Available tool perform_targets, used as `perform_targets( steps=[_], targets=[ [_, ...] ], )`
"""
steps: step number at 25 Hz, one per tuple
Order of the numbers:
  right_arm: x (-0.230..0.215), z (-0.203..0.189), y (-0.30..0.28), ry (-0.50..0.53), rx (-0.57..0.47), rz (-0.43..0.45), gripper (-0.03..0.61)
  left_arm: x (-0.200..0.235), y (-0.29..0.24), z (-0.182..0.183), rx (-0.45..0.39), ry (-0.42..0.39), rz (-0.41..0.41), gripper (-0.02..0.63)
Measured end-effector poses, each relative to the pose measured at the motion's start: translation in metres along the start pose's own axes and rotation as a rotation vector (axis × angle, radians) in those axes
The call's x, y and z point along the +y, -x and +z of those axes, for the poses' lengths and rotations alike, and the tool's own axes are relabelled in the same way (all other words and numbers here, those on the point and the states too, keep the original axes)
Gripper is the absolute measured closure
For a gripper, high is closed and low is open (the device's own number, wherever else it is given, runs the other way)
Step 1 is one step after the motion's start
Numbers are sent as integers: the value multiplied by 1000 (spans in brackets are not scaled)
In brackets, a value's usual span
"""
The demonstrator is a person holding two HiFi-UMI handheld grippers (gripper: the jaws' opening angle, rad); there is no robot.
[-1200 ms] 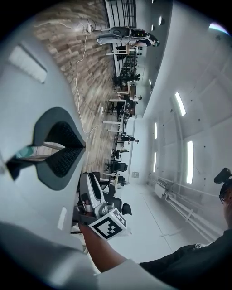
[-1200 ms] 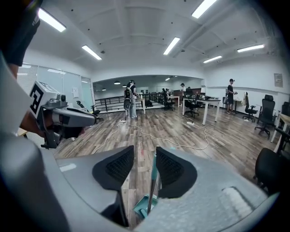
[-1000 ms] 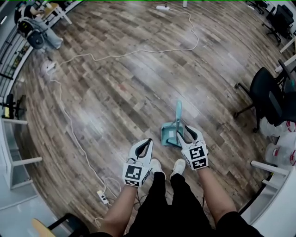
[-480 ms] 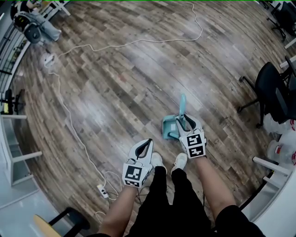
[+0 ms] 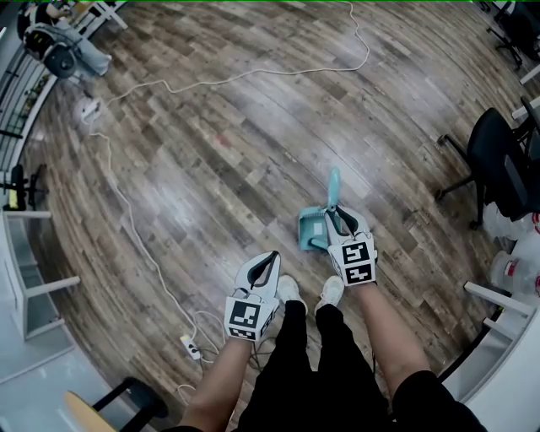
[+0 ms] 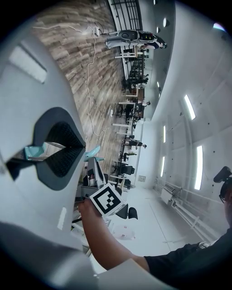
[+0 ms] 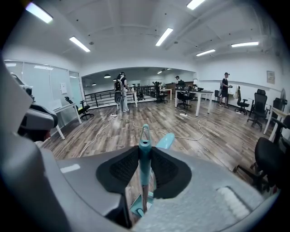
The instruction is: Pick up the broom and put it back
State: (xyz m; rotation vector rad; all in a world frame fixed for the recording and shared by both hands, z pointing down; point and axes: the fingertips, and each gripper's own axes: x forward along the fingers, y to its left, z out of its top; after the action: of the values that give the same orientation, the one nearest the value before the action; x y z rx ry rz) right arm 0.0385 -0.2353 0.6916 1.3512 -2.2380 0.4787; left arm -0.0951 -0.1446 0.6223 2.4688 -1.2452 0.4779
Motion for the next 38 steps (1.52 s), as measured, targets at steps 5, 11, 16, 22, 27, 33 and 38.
perform_targets(
  steps=[5,11,16,22,27,33,38],
  targets=[
    [6,-3,7,14,-8,8,489,-3,3,-4,-8,56,-10,597],
    [17,-8,24,23,-21,15,490,-9,7,-2,-19,57,-13,597],
    [34,-17,49,37,-23,22,491,-14,11,-6,-14,52,-10,597],
    [49,-32,79,67,-38,26,490,-33,17,-14,-3,41,-34,597],
    [56,-42,102,70,-30,23,491,-43,24,-15,-7,33,-41,597],
    [61,-25,143,99,-107,54,491,-39,33,7,-38,9,-20,597],
    [66,10,177,129,-189,78,491,-33,43,26,-52,-21,-1,597]
  ],
)
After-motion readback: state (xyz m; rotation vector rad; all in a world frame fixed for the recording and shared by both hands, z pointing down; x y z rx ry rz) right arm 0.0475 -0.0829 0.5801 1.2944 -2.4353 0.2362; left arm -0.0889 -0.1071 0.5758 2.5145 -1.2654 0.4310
